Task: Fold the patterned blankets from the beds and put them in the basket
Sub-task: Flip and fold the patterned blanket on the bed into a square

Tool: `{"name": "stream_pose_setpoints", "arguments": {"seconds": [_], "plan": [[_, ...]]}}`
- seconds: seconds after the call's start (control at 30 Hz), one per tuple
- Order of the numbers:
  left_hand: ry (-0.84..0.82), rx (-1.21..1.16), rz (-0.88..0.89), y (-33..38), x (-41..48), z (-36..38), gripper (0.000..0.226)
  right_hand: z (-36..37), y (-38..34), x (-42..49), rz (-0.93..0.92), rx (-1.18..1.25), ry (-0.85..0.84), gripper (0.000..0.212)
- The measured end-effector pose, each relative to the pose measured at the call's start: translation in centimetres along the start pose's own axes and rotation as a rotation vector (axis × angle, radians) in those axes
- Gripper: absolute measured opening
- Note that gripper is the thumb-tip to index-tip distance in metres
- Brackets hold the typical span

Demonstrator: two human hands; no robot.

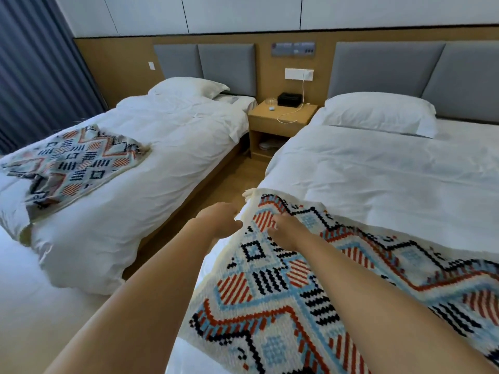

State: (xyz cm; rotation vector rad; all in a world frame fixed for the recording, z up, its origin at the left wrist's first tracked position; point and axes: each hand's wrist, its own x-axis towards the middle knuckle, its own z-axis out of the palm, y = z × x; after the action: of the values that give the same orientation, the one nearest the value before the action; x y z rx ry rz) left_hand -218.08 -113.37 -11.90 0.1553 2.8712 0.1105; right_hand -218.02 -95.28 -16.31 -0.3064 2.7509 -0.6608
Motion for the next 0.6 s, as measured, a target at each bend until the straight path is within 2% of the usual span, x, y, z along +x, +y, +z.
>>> {"name": "stream_pose_setpoints", "arguments": {"seconds": [0.2,0.37,0.5,0.6], "plan": [[-0.122,0.032,0.04,-0.7,8.0,3.9,0.046,2.0,4.3,6.2,0.136,0.053,-0.056,0.04],[-0.235,0.031,0.076,-2.2,15.6,8.5,0.042,5.1,8.3,11.6,0.239,0.103,-0.066,0.034],[-0.331,0.061,0.163,-2.3,20.6,13.9,0.042,8.9,12.0,14.3,0.396,0.129,-0.068,0.027],[-0.371,0.053,0.255,0.7,23.6,17.1,0.037,10.5,15.3,14.5,0.515,0.171,-0.071,0.035]]}}
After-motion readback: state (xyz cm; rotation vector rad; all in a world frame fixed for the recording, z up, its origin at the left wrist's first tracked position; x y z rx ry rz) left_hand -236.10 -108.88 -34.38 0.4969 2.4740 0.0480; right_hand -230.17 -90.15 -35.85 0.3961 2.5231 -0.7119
